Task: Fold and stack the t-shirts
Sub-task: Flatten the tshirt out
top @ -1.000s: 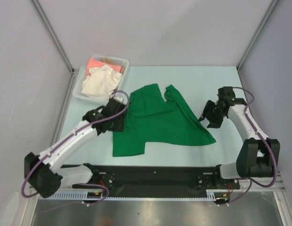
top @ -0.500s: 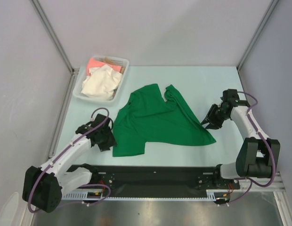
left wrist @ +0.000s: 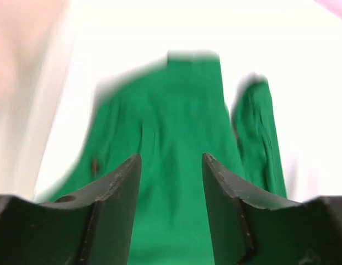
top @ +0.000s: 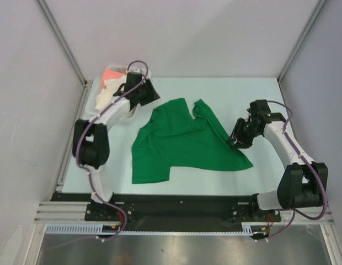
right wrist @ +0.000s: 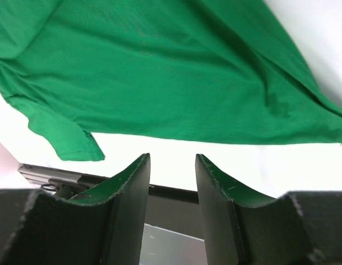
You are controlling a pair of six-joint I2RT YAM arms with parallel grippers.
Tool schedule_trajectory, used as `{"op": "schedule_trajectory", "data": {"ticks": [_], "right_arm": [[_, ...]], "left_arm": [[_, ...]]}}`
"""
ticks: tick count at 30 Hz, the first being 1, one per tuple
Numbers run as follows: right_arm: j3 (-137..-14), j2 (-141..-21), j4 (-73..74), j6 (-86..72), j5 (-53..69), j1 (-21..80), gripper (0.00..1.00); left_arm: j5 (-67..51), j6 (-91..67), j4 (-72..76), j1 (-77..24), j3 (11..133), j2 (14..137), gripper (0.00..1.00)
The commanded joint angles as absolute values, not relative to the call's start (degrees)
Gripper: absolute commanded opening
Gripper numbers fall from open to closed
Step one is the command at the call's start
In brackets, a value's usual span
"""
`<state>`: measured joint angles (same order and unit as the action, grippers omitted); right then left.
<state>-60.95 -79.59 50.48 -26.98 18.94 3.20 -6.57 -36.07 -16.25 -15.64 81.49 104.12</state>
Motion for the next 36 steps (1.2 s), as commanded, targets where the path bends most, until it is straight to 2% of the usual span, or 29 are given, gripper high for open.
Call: {"op": "schedule_trajectory", "data": {"ticks": [1, 3, 5, 6, 9, 16, 21, 23, 26, 29, 32, 34, 36], "right_arm": [[-65.30, -78.66, 53.95, -27.95, 18.11, 4.48, 0.45], [-66.18, -78.23, 55.10, -27.51, 17.58, 4.48, 0.45], [-66.88, -77.96, 56.33, -27.25, 16.09, 4.48, 0.45], [-66.97, -77.61, 56.69, -26.99, 15.74, 4.22, 0.45], [-67.32, -77.17, 58.18, -26.11, 14.42, 3.52, 0.45], [-65.74, -77.43, 55.91, -26.45, 15.91, 2.20, 0.45], [-63.81, -79.36, 53.18, -27.42, 17.49, 2.90, 0.45], [-63.46, -80.33, 52.21, -27.77, 18.37, 3.16, 0.45], [-62.41, -80.51, 50.37, -28.21, 18.81, 3.08, 0.46], [-62.49, -82.00, 49.75, -28.04, 18.38, 2.90, 0.48], [-63.02, -83.49, 50.45, -27.60, 17.32, 2.20, 0.51], [-62.76, -83.85, 50.71, -26.90, 16.27, 1.67, 0.53], [-62.14, -83.93, 50.63, -26.20, 14.86, 0.80, 0.54]], "left_arm": [[-1.69, -30.43, -13.77, -16.26, 96.63, 114.31, 0.53], [4.01, -27.09, -19.31, -17.66, 111.52, 124.59, 0.52], [6.94, -25.05, -27.57, -17.58, 121.50, 131.28, 0.52], [8.16, -24.96, -31.16, -17.32, 132.25, 138.18, 0.51], [9.23, -24.96, -37.62, -15.04, 139.66, 143.25, 0.52], [8.88, -22.34, -37.27, -6.86, 129.65, 139.23, 0.52], [15.80, -16.18, -37.26, -4.57, 127.45, 134.92, 0.52], [13.73, -15.29, -37.44, -3.96, 127.36, 132.99, 0.54], [5.22, -15.82, -34.82, -5.27, 124.55, 127.47, 0.63], [-5.42, -18.35, -31.57, -8.43, 117.62, 121.32, 0.72], [-7.73, -20.39, -30.77, -13.00, 106.66, 114.56, 0.73], [-8.87, -22.40, -28.75, -16.06, 100.31, 110.23, 0.72], [-8.61, -26.08, -26.29, -18.01, 89.02, 103.32, 0.65]]}}
